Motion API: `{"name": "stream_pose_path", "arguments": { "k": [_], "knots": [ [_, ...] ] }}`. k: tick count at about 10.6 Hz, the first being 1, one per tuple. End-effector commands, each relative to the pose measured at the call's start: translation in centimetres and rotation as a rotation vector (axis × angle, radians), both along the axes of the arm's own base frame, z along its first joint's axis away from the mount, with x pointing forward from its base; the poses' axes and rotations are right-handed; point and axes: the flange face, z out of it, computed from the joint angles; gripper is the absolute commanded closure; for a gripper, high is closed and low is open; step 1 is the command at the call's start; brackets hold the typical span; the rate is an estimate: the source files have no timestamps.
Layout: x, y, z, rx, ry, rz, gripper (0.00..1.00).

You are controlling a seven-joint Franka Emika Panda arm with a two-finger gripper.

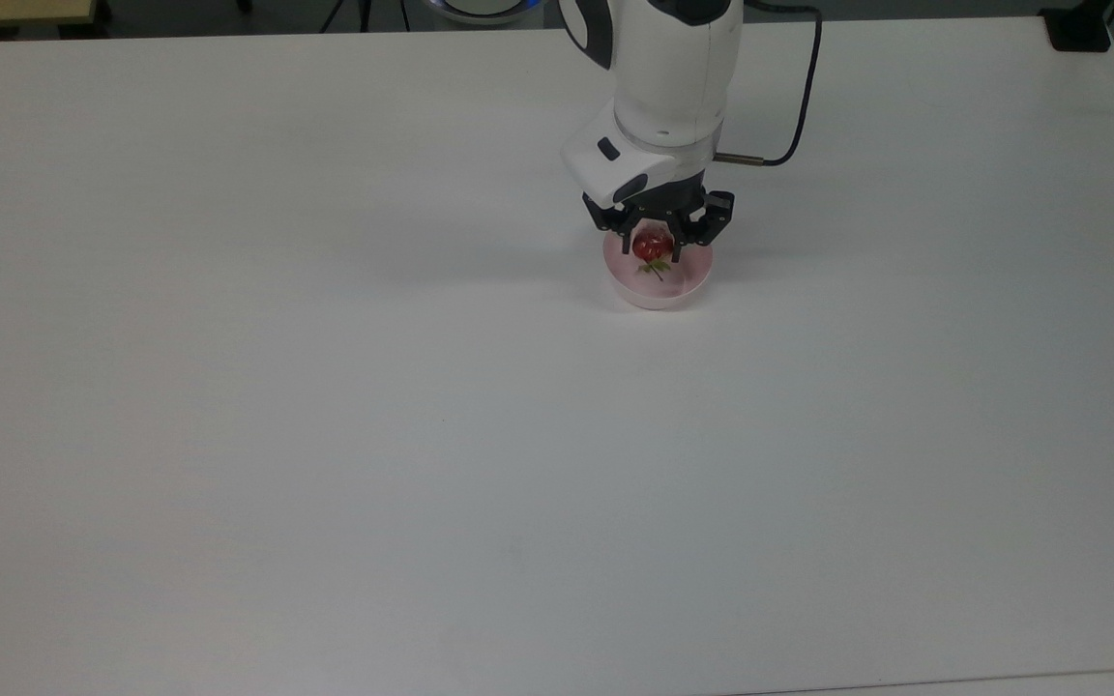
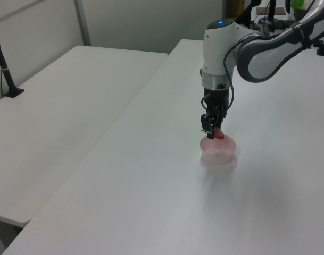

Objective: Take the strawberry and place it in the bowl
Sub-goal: 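Open the gripper to drop the strawberry into the bowl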

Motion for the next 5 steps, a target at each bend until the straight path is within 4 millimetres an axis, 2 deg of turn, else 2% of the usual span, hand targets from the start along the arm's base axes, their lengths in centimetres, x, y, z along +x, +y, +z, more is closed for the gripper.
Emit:
{"name": "stream_pose_path", "arguments": {
  "k": [1, 3, 4, 5],
  "knots": [
    [0.2, -0.7, 1.4, -0.06, -0.014, -0.002, 0.0],
    [-0.5, -1.5, 4.6, -0.09, -0.03, -0.014, 0.0],
    [-1.1, -2.6, 6.9, -0.113, -0.039, -0.026, 0.0],
    [-0.9, -4.8, 10.2, -0.121, -0.065, -0.036, 0.0]
  ]
}}
